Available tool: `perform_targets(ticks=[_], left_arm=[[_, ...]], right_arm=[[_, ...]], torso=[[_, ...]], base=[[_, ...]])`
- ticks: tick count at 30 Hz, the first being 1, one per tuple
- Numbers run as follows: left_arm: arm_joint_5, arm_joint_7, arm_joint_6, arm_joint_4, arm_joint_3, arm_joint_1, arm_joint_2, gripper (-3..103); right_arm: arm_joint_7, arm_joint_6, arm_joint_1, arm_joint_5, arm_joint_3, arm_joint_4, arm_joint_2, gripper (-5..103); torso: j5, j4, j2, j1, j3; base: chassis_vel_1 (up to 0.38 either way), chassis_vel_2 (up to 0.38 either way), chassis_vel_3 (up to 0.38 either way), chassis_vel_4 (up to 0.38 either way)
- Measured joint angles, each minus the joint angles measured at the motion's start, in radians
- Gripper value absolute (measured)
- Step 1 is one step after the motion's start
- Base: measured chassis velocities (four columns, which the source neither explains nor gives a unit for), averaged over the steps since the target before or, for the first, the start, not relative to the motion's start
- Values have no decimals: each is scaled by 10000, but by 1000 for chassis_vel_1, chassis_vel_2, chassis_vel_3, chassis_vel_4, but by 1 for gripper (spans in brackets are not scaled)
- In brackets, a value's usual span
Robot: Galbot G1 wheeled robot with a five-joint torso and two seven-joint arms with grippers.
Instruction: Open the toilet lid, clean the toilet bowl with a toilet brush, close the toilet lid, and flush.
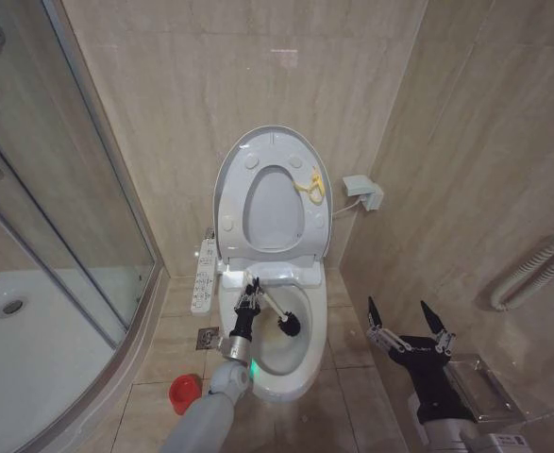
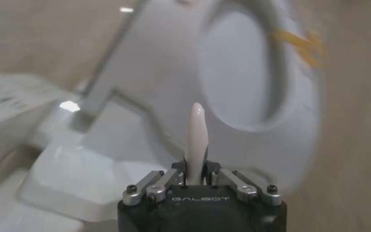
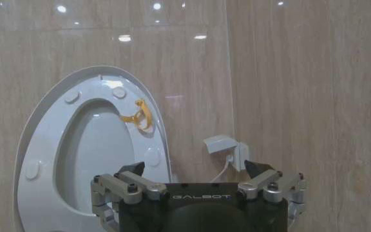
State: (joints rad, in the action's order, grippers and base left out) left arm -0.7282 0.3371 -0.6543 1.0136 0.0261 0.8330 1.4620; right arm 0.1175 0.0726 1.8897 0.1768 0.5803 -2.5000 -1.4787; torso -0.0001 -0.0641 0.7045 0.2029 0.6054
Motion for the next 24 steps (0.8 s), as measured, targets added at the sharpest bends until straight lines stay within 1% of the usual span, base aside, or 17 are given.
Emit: perform_targets(ticks=[1, 2, 3, 4, 6, 8, 10, 12, 13, 16, 17, 18, 21, 22, 24], left_arm=[[705, 298, 3, 11, 61, 101, -186, 19], [1120, 484, -2, 22, 132, 168, -297, 19], [1716, 753, -11, 64, 230, 256, -471, 19], [1716, 753, -11, 64, 230, 256, -471, 19], [2150, 961, -6, 179, 297, 405, -691, 19], [2243, 1046, -1, 296, 335, 500, -796, 19], [2038, 1039, 110, 635, 341, 716, -943, 19], [1585, 924, 284, 978, 336, 972, -999, 19], [1585, 924, 284, 978, 336, 972, -999, 19], [540, 498, 807, 1497, 257, 1504, -990, 19], [540, 498, 807, 1497, 257, 1504, -990, 19], [169, 305, 1001, 1618, 224, 1690, -941, 19], [-421, 32, 1254, 1652, 111, 1988, -727, 19], [-421, 32, 1254, 1652, 111, 1988, -727, 19], [-1004, -157, 1432, 1679, -12, 2036, -581, 19]], right_arm=[[0, 0, 0, 0, 0, 0, 0, 100], [1, 0, 0, 0, 0, 0, 0, 100], [0, 0, 0, 0, 1, 0, 0, 100], [0, 0, 0, 0, 1, 0, 0, 100], [0, 0, 0, 0, 0, 0, 0, 100], [0, 0, 0, 0, 0, 0, 0, 100], [0, 0, 0, 0, 0, 0, 0, 100], [0, 0, 0, 0, 0, 0, 0, 100], [0, 0, 0, 0, 0, 0, 0, 100], [1, 0, 0, 0, 0, 0, 0, 100], [1, 0, 0, 0, 0, 0, 0, 100], [0, 0, 0, 0, 0, 0, 0, 100], [0, 0, 0, 0, 0, 0, 0, 100], [0, 0, 0, 0, 0, 0, 0, 100], [0, 0, 0, 0, 0, 0, 0, 100]], torso=[[1, 0, 0, 0, 0], [1, 4, 0, -1, -1], [2, 3, 0, -1, -1], [2, 3, 0, -1, -1], [0, 5, 0, 0, 0], [0, 2, 0, 0, 0], [0, -1, 0, 0, 0], [0, -1, 0, 0, 0], [0, -1, 0, 0, 0], [1, 1, 0, 0, 0], [1, 1, 0, 0, 0], [2, 3, 0, 0, -1], [4, 7, 1, -1, -1], [4, 7, 1, -1, -1], [5, 9, 1, -2, -1]], base=[[0, 0, 0, 0], [0, 0, 0, 0], [0, 0, 0, 0], [0, 0, 0, 0], [0, 0, 0, 0], [0, 0, 0, 0], [0, 0, 0, 0], [0, 0, 0, 0], [0, 0, 0, 0], [0, 0, 0, 0], [0, 0, 0, 0], [0, 0, 0, 0], [0, 0, 0, 0], [0, 0, 0, 0], [0, 0, 0, 0]])
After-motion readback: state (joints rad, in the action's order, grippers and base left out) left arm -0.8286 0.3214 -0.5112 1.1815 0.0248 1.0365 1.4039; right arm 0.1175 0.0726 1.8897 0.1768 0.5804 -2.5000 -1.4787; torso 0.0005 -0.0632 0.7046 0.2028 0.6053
